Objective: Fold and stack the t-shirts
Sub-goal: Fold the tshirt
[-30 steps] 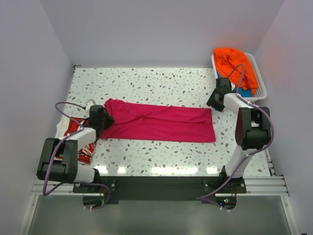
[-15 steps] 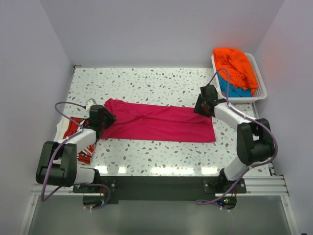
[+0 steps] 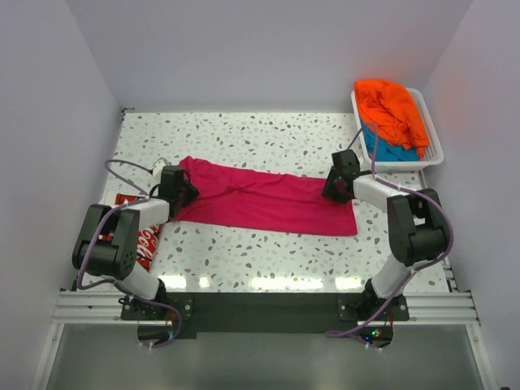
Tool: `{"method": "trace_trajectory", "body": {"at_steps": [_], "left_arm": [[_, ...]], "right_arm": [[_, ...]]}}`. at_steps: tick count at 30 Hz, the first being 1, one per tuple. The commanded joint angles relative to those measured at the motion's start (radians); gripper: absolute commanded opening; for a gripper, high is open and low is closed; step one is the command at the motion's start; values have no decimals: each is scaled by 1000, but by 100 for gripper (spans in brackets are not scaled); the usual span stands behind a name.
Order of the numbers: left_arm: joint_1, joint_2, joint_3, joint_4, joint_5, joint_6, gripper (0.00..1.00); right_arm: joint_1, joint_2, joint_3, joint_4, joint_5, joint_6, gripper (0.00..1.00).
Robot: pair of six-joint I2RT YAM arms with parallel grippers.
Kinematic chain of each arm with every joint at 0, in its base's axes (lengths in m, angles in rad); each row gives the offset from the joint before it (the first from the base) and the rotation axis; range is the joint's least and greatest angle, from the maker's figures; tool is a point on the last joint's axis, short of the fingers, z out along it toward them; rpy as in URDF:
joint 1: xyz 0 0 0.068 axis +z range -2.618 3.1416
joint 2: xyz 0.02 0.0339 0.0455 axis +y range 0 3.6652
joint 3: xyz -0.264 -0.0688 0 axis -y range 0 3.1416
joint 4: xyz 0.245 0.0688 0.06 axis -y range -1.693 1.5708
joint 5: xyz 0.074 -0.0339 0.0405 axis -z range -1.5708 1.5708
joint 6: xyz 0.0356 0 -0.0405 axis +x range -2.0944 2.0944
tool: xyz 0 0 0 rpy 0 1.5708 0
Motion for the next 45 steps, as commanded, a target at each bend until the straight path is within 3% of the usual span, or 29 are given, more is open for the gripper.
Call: {"method": "trace_trajectory", "body": {"at_steps": [1,8,20,25,28,34,39,45], "left_arm": [[-16,68,54,0,-25,-21,36],[-68,168,146,-5,-19,-21,34],[-55,126,137,-37,-62,-38,37],[-29,140,166,-52,-50,-38,37],[15,174,210,-55,-16,-29,37],[23,391,515,-164,-11,23,36],[3,503,719,-270,-37,98,35],[-16,698,994,-256,57,275,37]], "right_arm": [[-43,1,-44,0,-26,35,43],[-189,-71,-108,-3,-57,27,42],[-192,-202,-266,58,-58,86,42],[-188,-255,-337,95,-152,126,40],[-128,-312,-421,131,-158,181,40],[236,-358,-492,155,-144,359,40],[410,-389,-556,213,-95,553,40],[653,-508,-518,132,87,730,42]]}}
